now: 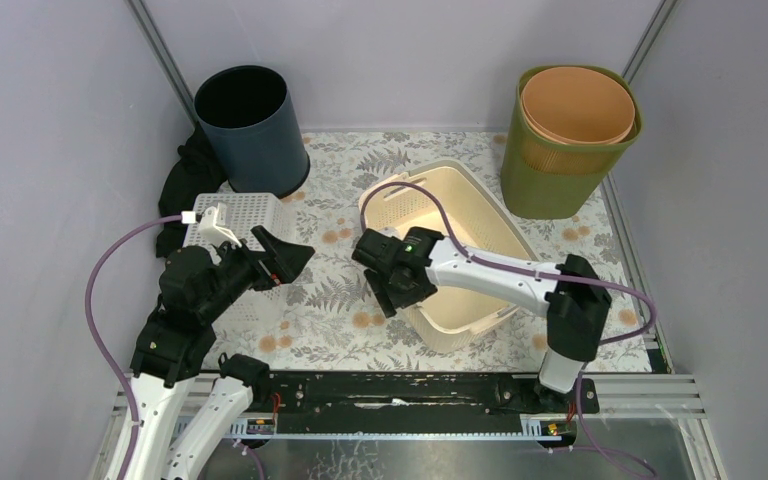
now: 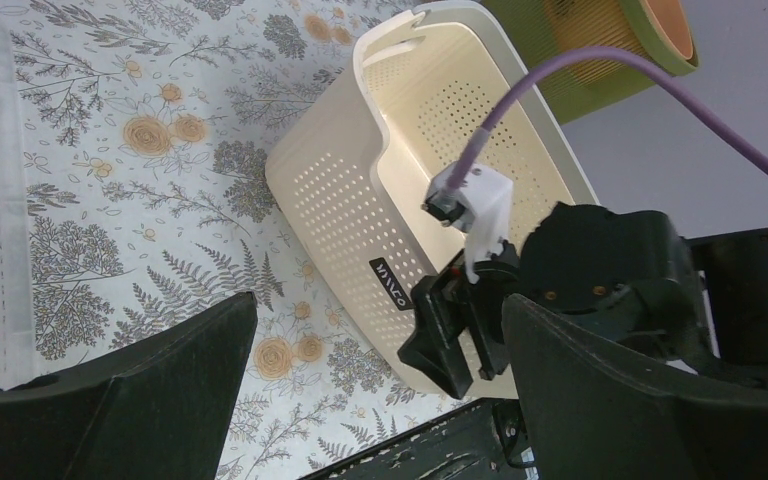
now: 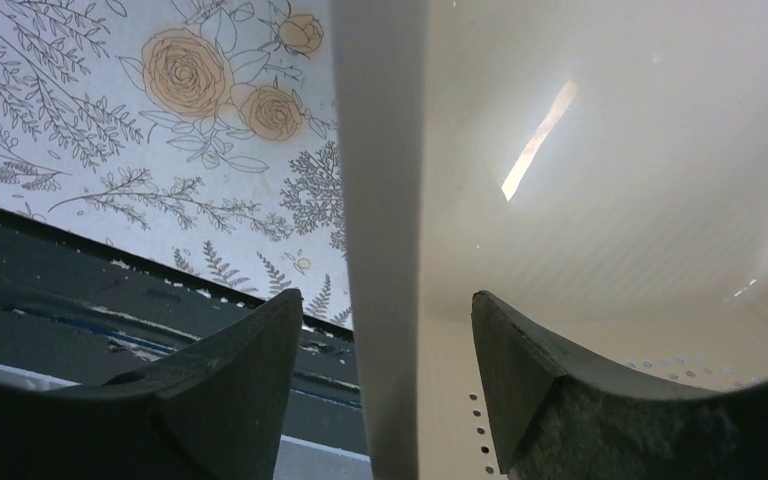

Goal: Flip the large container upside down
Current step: Turn the container upside down at the center of the board.

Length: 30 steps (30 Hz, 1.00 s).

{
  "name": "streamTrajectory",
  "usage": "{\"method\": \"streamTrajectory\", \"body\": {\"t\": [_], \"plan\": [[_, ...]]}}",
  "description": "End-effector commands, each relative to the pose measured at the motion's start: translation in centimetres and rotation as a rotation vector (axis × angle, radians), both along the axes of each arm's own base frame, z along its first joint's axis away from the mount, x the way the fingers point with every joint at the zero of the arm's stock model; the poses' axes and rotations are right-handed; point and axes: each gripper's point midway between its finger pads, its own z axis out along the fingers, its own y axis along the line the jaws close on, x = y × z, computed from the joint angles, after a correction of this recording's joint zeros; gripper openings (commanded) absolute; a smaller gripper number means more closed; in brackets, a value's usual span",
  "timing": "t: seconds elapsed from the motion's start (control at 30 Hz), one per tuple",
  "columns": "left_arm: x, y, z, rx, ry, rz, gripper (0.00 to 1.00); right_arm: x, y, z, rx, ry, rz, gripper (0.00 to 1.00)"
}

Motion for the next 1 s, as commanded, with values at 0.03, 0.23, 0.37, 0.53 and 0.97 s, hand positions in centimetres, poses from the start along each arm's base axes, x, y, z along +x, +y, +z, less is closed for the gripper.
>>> {"method": "streamTrajectory", "body": {"t": [0.03,0.23,0.37,0.53,0.97], "plan": [[-0.39,-0.34,0.71,-0.003,-0.034,-0.031,1.0,1.21,1.64,0.61,0.014,-0.014,0.029,0.66],[-0.48,-0.2,0.69,0.005,-0.035,-0.028,1.0,1.85,2.16,0.72,0.016,-0.009,0.034,0.55],[-0.44,-0.21,0.53,0.005,-0.033,-0.028,1.0,1.82,2.0,0.66,0.003,-0.005,0.039,0.47],[-0.33,-0.32,0.37,0.003,-0.028,-0.03,1.0,1.72,1.81,0.45,-0.007,0.001,0.047,0.42],[-0.41,-0.34,0.41,-0.001,-0.028,-0.032,1.0,1.58,2.15,0.56,0.02,0.006,0.048,0.06]]}}
